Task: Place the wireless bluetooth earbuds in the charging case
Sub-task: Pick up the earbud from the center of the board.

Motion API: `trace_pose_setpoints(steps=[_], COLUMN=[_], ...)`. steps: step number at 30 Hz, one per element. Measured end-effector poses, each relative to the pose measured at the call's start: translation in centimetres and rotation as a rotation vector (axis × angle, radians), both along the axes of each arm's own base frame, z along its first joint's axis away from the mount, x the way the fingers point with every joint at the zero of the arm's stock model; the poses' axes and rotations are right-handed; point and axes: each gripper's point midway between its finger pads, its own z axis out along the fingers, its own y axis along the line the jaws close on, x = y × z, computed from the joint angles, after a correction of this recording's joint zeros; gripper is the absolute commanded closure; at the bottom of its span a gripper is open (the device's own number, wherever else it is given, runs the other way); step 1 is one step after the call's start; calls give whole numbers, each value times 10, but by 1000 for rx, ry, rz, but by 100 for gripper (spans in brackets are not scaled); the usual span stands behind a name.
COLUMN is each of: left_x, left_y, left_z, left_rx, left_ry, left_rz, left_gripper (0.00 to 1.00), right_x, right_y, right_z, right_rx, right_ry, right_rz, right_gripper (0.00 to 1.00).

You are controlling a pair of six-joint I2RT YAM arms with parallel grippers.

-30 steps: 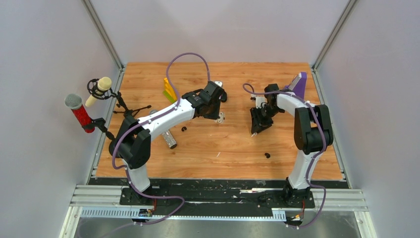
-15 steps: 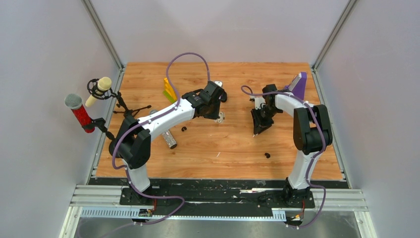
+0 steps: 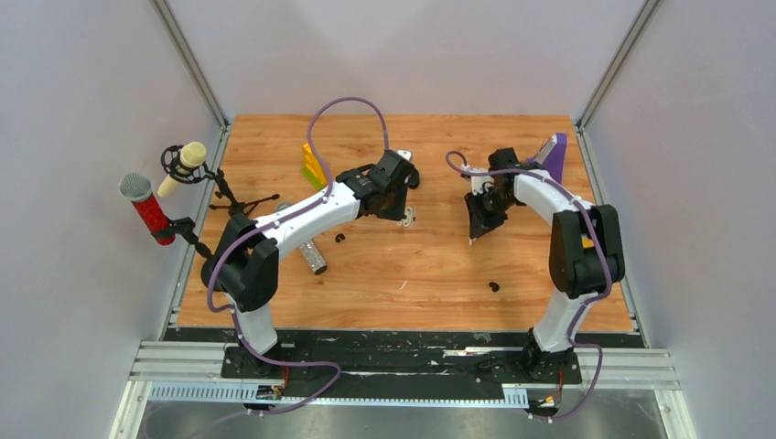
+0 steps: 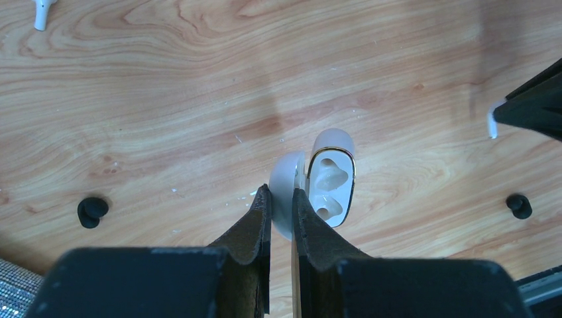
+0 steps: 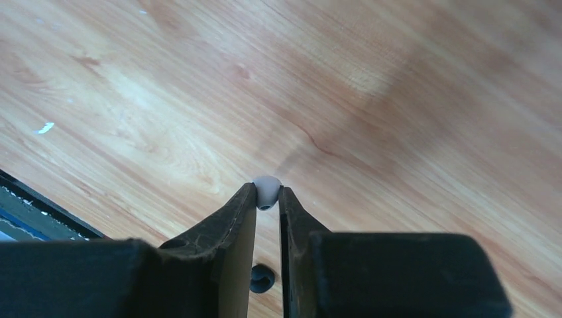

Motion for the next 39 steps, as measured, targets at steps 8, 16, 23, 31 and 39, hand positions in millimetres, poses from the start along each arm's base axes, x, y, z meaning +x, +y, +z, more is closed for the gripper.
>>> trace_pose_setpoints(steps=[8, 16, 23, 31, 39], left_x=[-3, -9, -17, -36, -47], left_y=[-6, -14, -29, -50, -59], left_z=[1, -4, -1, -7, -8], left_rx=[-25, -55, -121, -171, -197], left_ry=[13, 49, 80, 135, 170], left_rz=[-20, -56, -115, -216, -269], left_gripper=[90, 90, 88, 87, 87], right_x=[36, 49, 43, 22, 12], right_y=[6, 10, 35, 93, 113], right_z=[79, 122, 143, 172, 168], right_rx=[52, 28, 69, 168, 200], right_ry=[-402, -765, -969, -1168, -1200], right_rz=[125, 291, 402, 554, 610], right_gripper=[83, 83, 85, 86, 87])
